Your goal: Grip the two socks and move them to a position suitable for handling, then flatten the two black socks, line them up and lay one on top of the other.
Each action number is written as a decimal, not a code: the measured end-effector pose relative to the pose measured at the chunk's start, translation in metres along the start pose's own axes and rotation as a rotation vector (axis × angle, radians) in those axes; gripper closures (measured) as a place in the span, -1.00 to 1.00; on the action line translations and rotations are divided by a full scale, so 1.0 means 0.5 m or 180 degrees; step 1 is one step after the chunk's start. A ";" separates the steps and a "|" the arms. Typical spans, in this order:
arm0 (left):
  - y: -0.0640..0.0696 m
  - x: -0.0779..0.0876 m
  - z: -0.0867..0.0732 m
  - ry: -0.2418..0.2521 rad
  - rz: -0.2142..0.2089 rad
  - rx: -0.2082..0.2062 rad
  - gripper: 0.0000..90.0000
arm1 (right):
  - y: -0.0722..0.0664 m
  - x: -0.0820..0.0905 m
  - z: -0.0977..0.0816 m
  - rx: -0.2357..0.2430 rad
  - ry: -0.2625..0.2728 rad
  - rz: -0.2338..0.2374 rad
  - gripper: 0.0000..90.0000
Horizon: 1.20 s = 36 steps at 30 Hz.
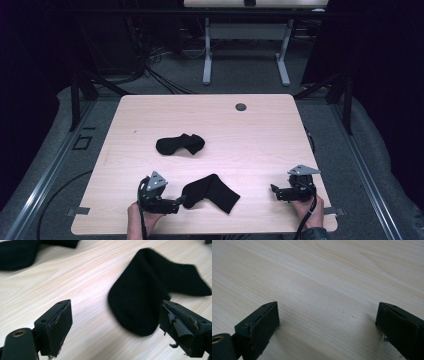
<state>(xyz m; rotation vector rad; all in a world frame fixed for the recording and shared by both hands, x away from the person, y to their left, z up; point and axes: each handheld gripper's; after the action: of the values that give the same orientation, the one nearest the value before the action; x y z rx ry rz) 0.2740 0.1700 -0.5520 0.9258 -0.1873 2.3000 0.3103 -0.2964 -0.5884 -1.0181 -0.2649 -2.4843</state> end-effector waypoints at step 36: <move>0.022 -0.015 -0.024 -0.0054 -0.0133 -0.0418 -0.64 | -0.254 0.065 0.080 0.0710 -0.0159 0.0723 -0.25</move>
<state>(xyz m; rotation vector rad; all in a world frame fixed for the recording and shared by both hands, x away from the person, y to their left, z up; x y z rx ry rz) 0.2644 0.1616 -0.5649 0.8744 -0.3195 2.2135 0.2554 -0.1812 -0.5385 -0.9605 -0.4080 -2.1732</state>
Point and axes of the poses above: each handheld gripper's, and its own axes: x roughly backward along the jaws, z roughly out of its top, y roughly to its right, and after that the axes turned 1 degree about x, right-handed
